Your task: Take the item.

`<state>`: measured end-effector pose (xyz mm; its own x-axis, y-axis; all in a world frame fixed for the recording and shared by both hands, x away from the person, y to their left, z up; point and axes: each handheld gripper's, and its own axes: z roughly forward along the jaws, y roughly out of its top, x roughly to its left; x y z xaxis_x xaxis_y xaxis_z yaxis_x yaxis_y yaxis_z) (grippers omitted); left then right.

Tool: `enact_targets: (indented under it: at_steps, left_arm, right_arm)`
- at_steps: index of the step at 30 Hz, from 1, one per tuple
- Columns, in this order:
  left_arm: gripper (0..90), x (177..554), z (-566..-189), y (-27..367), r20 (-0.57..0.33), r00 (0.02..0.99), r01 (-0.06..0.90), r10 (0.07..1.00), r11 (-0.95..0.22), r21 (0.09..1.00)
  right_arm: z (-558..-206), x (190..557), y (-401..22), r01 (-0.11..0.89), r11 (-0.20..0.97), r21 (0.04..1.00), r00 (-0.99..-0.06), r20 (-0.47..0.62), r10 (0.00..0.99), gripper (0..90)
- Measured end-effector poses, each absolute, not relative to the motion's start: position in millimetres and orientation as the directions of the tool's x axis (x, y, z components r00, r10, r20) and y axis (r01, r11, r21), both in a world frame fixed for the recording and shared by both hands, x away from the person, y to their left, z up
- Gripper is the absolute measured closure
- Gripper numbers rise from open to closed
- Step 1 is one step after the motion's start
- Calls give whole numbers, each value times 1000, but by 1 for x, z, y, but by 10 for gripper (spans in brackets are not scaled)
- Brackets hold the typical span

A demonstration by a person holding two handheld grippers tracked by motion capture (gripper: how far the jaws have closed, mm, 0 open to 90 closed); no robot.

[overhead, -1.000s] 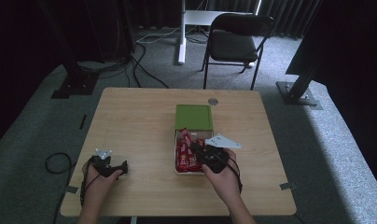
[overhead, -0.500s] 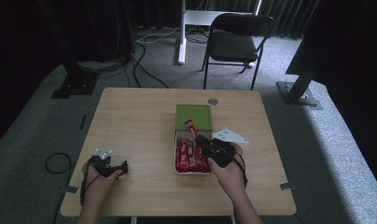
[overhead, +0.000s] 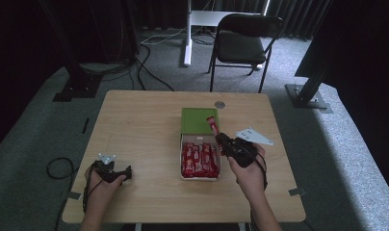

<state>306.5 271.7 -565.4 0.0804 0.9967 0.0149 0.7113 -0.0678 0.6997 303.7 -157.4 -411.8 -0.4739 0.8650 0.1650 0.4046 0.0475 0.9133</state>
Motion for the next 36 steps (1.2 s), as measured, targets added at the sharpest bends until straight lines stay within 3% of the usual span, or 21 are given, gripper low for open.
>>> enact_targets:
  at_steps: [12,36]
  left_arm:
    - [20,307,-565,272,16,81,711,997,-69,699]
    - [20,307,-565,272,15,81,711,997,-68,700]
  right_arm:
    - [-419,307,-188,410,26,912,-421,164,892,834]
    - [-456,311,-260,412,-66,909,-215,167,962,833]
